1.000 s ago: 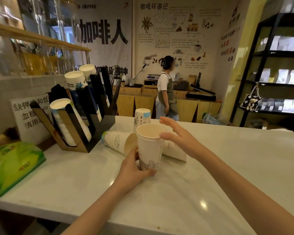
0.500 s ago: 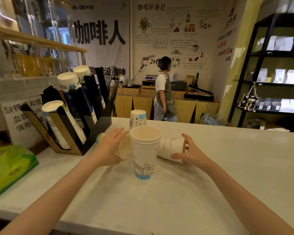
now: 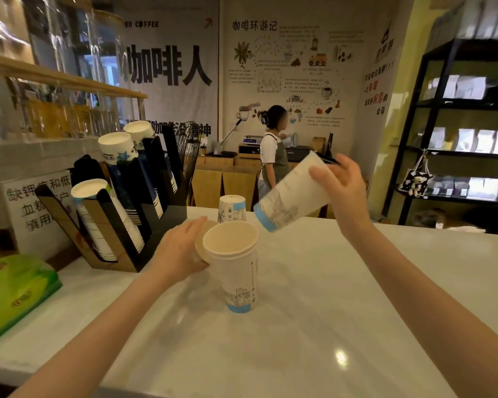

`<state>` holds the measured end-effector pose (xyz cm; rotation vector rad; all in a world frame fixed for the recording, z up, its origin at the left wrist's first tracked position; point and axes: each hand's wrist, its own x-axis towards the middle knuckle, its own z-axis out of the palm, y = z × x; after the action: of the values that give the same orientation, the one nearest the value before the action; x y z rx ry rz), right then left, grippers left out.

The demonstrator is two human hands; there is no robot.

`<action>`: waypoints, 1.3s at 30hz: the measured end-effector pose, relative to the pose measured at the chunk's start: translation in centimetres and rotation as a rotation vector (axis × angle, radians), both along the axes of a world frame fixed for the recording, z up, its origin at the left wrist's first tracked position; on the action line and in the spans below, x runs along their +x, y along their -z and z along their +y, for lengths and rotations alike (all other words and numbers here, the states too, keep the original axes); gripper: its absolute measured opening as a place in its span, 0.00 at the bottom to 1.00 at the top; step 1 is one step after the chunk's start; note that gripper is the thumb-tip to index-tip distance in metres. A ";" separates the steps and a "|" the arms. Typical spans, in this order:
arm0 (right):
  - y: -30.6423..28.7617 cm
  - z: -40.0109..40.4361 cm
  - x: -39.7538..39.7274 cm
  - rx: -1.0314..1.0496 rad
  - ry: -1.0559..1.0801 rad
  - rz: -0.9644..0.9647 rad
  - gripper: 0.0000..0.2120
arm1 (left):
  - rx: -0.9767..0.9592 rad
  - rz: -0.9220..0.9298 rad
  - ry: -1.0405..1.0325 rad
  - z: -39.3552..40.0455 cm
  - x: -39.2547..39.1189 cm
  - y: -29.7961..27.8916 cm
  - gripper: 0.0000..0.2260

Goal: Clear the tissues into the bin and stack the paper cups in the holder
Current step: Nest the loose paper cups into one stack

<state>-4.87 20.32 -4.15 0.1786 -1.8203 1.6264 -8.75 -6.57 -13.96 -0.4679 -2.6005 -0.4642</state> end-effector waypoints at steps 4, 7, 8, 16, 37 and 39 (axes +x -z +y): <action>-2.9 -2.5 1.5 0.033 -0.095 0.129 0.36 | 0.322 -0.021 -0.018 -0.4 1.3 -2.2 0.43; -3.0 -4.8 2.0 0.188 -0.165 0.091 0.35 | 0.482 -0.032 -0.034 -0.6 2.0 -3.2 0.42; -2.7 -5.4 2.0 0.264 -0.182 0.074 0.36 | 0.509 -0.043 -0.035 -0.6 2.1 -3.3 0.41; 0.7 -6.5 0.7 0.585 -0.226 -0.110 0.43 | 0.734 -0.066 -0.069 -1.3 2.7 -4.9 0.39; 6.9 -6.0 -0.7 0.382 -0.530 -0.326 0.49 | 0.693 -0.038 0.236 3.8 5.1 -9.7 0.38; 7.5 -6.0 -0.8 0.357 -0.536 -0.336 0.47 | 0.643 -0.127 0.209 4.2 4.9 -8.3 0.39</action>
<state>-5.70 14.33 -11.62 0.6302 -2.4726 1.7369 -3.87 -2.32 -5.62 -0.4896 -2.3371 -1.3759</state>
